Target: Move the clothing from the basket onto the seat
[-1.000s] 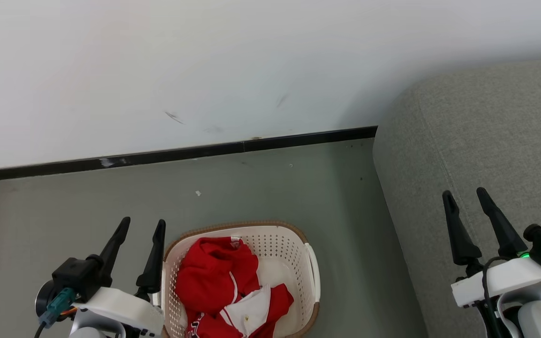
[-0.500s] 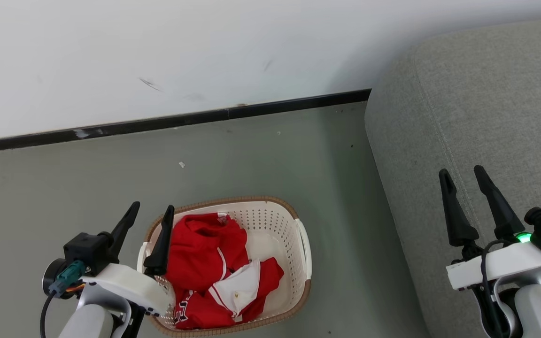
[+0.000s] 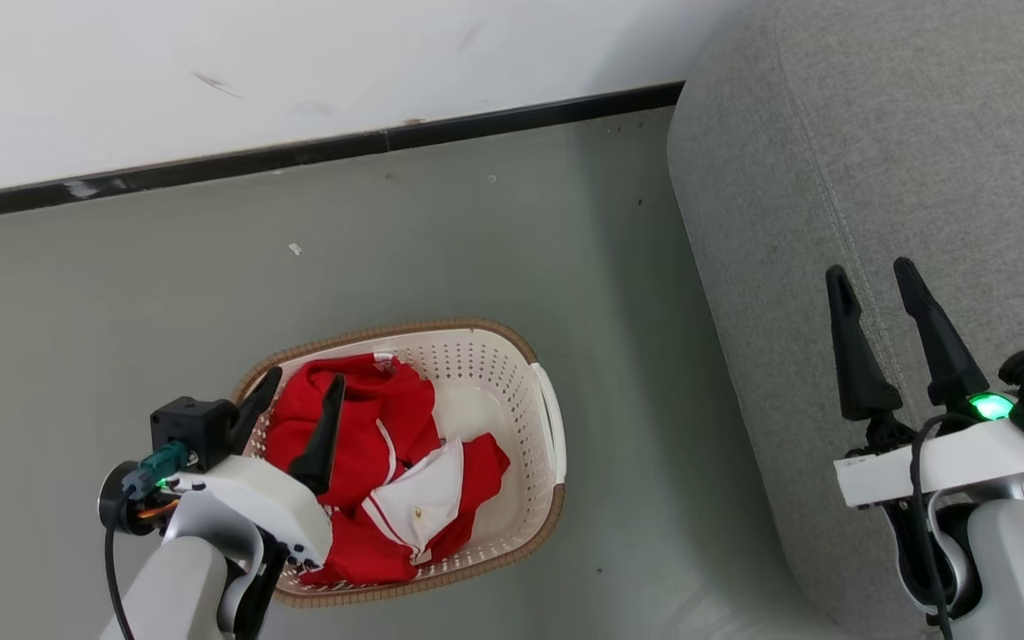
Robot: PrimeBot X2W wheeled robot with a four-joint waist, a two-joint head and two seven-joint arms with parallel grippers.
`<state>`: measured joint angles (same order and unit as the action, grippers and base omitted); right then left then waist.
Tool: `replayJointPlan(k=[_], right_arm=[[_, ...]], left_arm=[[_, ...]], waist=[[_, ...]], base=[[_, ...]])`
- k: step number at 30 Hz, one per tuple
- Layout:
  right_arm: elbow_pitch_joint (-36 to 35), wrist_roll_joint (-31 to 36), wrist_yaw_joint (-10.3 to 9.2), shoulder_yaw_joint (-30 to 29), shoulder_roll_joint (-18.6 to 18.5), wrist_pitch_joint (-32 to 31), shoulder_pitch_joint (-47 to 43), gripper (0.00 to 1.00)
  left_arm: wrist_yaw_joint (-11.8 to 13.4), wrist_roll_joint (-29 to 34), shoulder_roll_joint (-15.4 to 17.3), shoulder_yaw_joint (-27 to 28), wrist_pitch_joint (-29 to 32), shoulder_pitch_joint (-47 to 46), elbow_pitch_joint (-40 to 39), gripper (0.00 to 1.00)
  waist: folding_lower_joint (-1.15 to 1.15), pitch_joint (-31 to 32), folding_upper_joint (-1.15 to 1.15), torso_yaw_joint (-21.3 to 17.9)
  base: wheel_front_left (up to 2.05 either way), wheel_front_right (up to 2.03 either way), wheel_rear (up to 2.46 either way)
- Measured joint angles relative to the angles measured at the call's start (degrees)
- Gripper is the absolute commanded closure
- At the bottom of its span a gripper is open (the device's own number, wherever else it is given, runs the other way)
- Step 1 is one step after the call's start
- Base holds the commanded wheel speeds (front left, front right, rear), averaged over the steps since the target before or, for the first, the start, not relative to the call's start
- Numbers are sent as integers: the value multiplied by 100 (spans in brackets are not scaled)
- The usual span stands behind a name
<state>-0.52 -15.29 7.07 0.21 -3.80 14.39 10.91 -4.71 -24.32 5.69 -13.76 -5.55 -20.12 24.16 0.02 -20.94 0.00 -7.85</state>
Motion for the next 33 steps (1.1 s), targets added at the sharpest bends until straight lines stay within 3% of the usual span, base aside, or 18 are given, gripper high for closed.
replayJointPlan(k=[33], right_arm=[[-680,-185,0,515,99,8,753,0]], left_arm=[[0,-131,81,16,797,-1034,1838,0]], waist=[[0,-1779,0,-635]], base=[[0,0,0]])
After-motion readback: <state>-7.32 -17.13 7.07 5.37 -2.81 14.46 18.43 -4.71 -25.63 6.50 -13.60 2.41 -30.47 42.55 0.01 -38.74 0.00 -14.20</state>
